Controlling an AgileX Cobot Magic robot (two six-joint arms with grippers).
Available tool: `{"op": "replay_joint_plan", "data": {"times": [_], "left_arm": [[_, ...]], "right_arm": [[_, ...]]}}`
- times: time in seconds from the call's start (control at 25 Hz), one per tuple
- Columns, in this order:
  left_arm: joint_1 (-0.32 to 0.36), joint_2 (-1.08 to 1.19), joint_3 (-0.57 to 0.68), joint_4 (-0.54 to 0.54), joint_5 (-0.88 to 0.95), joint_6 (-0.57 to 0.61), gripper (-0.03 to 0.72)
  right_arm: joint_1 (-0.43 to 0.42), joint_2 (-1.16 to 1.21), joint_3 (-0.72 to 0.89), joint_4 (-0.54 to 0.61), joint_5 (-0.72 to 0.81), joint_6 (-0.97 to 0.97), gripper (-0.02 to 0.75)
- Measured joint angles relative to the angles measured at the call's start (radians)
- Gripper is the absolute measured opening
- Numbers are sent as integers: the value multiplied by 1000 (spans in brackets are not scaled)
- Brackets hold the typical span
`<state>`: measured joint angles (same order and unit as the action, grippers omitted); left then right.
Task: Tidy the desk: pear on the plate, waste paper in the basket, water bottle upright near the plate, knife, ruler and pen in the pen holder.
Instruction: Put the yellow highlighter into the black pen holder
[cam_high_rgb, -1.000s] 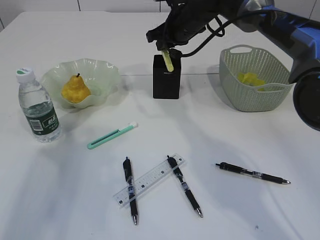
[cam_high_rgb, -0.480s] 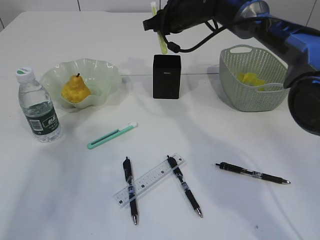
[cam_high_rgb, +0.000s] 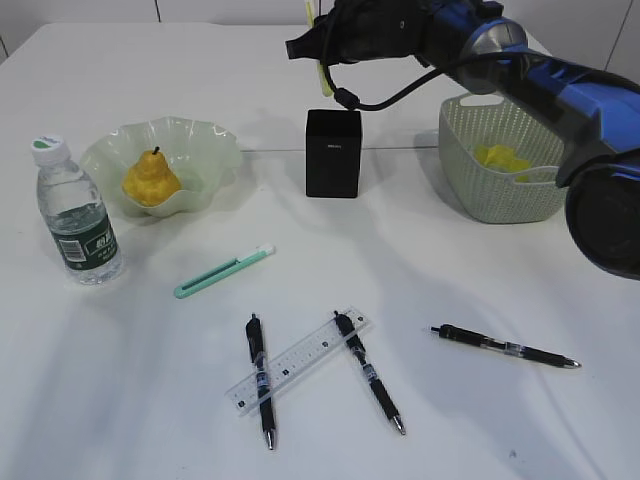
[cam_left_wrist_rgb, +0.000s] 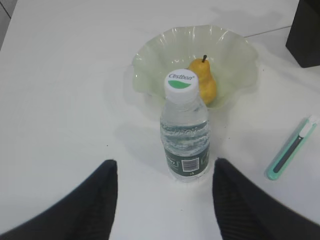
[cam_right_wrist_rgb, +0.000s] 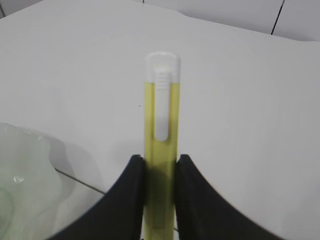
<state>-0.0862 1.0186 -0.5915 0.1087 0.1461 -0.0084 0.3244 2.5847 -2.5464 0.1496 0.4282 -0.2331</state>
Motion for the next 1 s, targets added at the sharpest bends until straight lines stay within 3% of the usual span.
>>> {"op": "replay_joint_plan", "data": {"times": [1.0], "left_arm": [[0,0,0,0,0,0,417]], "right_arm": [[0,73,0,-49,-102,0,123]]}}
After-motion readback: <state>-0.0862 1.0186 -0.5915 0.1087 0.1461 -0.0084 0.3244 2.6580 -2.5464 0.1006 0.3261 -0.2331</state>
